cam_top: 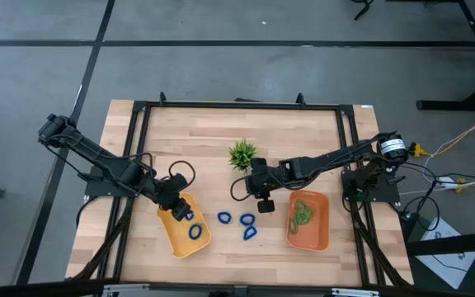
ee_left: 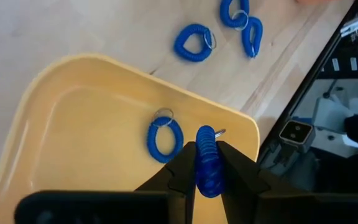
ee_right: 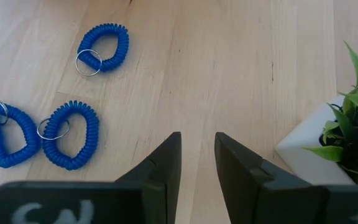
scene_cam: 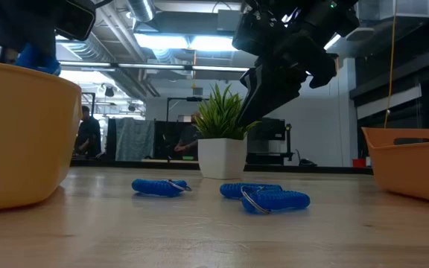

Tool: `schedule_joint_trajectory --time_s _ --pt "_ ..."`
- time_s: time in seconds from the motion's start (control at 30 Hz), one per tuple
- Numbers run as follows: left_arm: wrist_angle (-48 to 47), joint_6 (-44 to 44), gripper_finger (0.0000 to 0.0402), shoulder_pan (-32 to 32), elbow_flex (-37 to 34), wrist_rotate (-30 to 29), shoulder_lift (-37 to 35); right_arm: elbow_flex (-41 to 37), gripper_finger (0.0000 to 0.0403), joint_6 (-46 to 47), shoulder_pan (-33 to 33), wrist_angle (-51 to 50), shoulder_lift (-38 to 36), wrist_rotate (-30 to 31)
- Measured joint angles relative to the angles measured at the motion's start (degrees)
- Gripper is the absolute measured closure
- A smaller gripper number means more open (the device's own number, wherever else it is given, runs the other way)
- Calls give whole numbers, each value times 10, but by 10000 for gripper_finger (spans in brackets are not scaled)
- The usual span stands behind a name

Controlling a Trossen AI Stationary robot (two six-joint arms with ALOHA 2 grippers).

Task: Sort spring keychains
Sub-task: Put the blue spring keychain into the yellow bin

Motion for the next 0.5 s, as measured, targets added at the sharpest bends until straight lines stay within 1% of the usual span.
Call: schedule_joint_trajectory --time_s 0.17,0.37,0.5 --pt "0 -1 334 0 0 -6 0 0 305 0 0 0 0 0" --pt "-5 -29 312 0 0 -8 0 0 305 0 0 0 0 0" --pt "-7 -31 295 0 0 -8 0 0 305 0 0 0 0 0"
